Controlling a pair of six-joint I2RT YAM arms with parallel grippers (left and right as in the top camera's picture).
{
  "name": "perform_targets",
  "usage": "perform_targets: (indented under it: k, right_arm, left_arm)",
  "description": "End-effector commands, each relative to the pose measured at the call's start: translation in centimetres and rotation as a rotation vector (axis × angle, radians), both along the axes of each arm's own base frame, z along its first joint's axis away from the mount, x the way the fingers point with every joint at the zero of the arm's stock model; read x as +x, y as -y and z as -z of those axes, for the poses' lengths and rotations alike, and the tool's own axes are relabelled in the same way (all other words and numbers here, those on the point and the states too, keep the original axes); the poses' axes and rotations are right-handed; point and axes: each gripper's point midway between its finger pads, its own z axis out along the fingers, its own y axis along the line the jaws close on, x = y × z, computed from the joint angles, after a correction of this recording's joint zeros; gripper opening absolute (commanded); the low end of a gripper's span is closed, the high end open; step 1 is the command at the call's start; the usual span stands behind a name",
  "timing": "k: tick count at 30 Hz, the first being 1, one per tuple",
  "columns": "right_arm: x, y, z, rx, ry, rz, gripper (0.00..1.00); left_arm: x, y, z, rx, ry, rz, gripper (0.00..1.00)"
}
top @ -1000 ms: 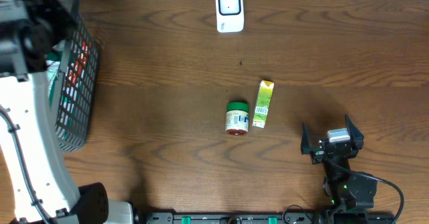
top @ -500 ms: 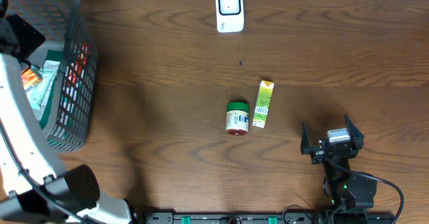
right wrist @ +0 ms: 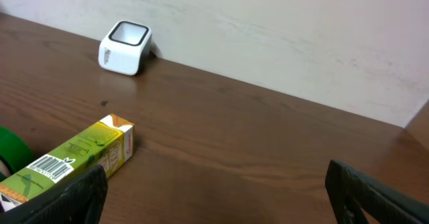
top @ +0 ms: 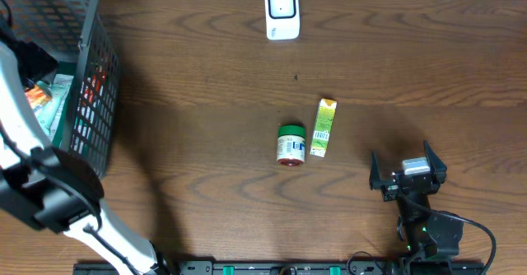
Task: Scan the item barcode
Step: 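Reach the left gripper into the basket toward the orange package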
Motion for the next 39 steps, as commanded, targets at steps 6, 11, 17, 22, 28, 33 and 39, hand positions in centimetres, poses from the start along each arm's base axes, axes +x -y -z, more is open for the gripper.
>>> perform_targets:
  k: [6,11,17,22,28,33,39]
  right_arm:
    - [0.0,0.0,0.1,0.013,-0.002,0.001,0.99]
    - [0.0,0.0,0.1,0.013,-0.002,0.001,0.99]
    - [0.0,0.0,0.1,0.013,-0.002,0.001,0.99]
    - [0.0,0.0,0.1,0.013,-0.002,0.001,0.99]
    - [0.0,0.0,0.1,0.013,-0.002,0.001,0.99]
    - [0.0,0.0,0.1,0.013,-0.003,0.001,0.99]
    - [0.0,0.0,0.1,0.013,-0.003,0.001,0.99]
  left_arm:
    - [1.3,-1.0,8.3,-0.057,-0.217,0.215,0.94]
    - [2.5,-1.6,9.5,-0.038,-0.22,0.277,0.94]
    - [2.3,-2.1,9.6,-0.006,-0.254,0.322,0.94]
    - [1.0,-3.3,10.3,0.058,-0.343,0.315,0.94]
    - [1.1,-3.2,12.2,0.058,-0.365,0.383,0.95]
    - [1.4,-3.5,13.3,0.073,-0.368,0.418,0.95]
    - [1.7,-4.7,13.1,0.141,-0.371,0.395,0.95]
